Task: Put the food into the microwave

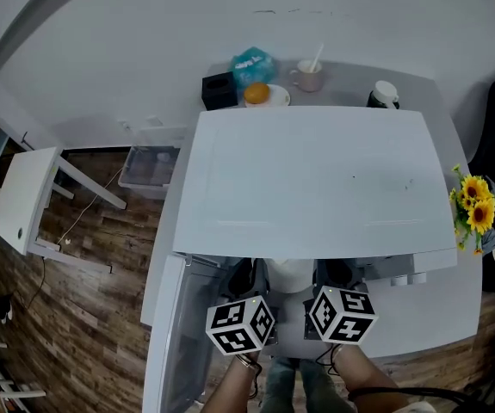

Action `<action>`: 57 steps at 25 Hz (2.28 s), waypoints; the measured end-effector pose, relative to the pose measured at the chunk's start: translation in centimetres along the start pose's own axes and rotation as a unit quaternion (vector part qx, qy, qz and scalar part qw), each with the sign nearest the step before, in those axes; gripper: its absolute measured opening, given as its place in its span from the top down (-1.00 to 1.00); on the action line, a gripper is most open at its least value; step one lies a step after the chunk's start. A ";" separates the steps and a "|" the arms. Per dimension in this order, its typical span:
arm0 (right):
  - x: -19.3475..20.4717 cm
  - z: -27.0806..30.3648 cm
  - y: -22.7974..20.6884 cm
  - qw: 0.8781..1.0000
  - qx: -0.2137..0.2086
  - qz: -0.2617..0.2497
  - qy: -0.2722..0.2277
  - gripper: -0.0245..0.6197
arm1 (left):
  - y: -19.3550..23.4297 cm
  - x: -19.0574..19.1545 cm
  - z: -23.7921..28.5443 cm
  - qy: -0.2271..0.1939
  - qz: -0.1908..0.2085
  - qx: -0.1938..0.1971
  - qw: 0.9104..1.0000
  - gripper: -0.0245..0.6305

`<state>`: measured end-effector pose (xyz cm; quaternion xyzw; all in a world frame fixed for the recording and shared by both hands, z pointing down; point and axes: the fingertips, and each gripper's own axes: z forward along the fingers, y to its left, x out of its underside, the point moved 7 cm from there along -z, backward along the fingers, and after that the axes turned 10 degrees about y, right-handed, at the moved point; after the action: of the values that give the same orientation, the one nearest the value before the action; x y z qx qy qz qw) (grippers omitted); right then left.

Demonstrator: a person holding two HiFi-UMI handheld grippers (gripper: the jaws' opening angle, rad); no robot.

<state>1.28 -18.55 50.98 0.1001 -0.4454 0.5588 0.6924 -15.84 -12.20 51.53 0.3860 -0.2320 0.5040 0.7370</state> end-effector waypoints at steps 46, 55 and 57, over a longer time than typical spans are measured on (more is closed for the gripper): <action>0.4 1.6 0.0 0.999 0.035 0.002 -0.027 0.77 | 0.4 -0.5 2.4 -0.035 -0.007 -0.043 0.998 0.71; 0.2 -2.0 0.9 0.999 0.005 -0.028 -0.025 0.81 | -1.5 1.0 -1.3 -0.026 -0.002 -0.032 0.999 0.84; 0.3 -3.2 1.2 0.999 -0.005 -0.036 -0.022 0.83 | -2.1 1.3 -2.4 -0.023 0.003 -0.030 0.999 0.89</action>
<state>1.89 -15.88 48.85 0.1244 -0.4593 0.5286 0.7030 -13.48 -9.92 50.31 0.3744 -0.2654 0.4903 0.7409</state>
